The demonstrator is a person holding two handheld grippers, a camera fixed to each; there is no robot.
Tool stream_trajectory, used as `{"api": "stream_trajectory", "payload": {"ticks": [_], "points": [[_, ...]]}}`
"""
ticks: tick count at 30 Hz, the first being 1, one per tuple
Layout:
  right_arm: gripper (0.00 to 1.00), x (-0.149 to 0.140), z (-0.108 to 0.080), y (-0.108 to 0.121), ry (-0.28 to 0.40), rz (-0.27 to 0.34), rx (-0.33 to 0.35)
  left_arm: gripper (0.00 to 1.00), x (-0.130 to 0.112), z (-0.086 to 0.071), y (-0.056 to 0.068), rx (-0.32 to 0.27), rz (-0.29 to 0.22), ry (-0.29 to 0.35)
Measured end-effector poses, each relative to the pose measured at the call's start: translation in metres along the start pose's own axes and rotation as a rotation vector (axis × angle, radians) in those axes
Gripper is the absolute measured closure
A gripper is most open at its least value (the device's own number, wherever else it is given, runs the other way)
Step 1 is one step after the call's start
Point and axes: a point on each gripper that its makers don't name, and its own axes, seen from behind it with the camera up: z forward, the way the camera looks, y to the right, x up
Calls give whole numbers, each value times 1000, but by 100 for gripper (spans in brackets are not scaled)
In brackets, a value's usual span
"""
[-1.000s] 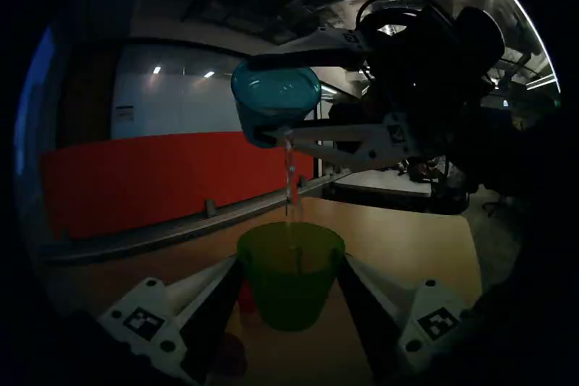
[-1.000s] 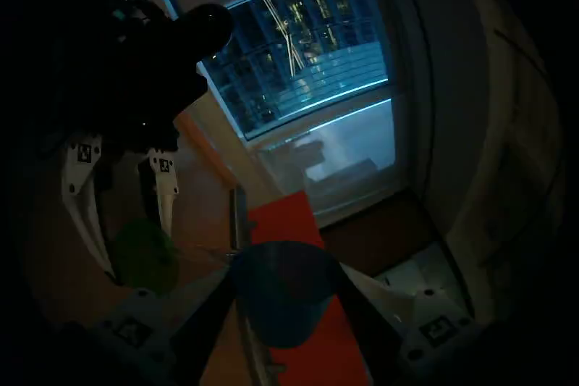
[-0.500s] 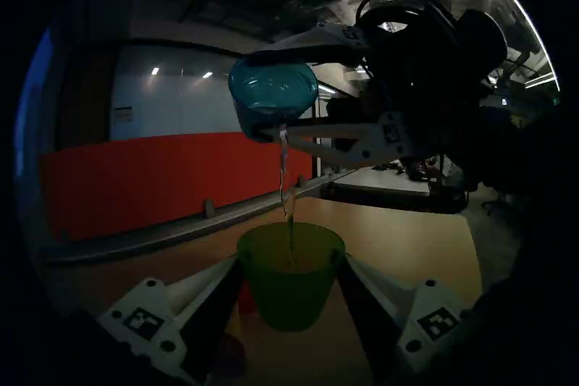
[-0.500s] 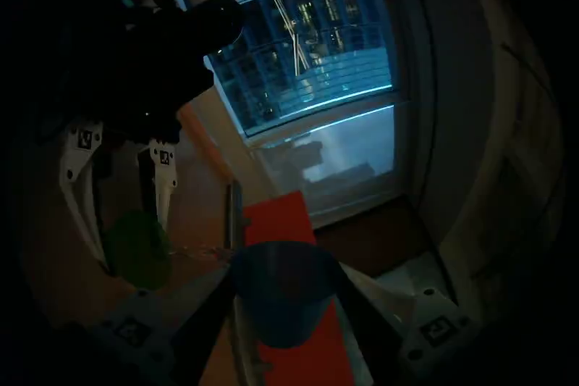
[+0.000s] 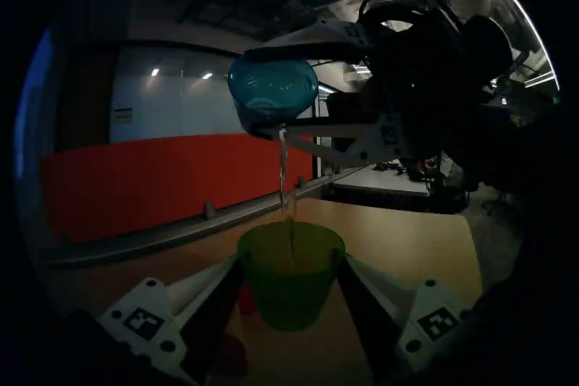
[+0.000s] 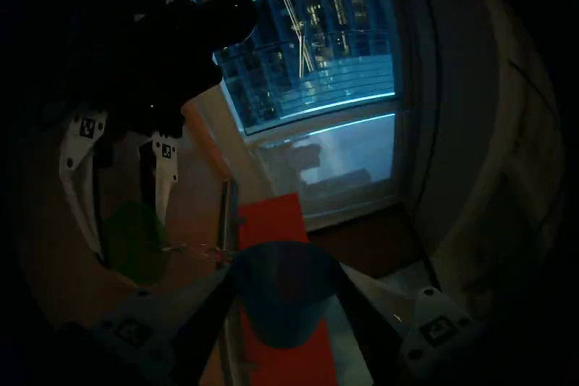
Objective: Pour water
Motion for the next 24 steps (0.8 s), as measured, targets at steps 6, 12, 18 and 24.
{"api": "stream_trajectory", "payload": {"ticks": [6,12,18,24], "points": [[7,1,0,3,1,-24,-8,15,0,1,-1,-1,2,-1],[7,1,1,4,4,-40,-13,15,-2,1,-2,0,1,-1],[7,-1,1,6,2,-73,-14,15,-2,1,-2,0,5,-3],[7,2,2,9,4,-97,-19,16,-1,2,-2,-1,5,-1]]}}
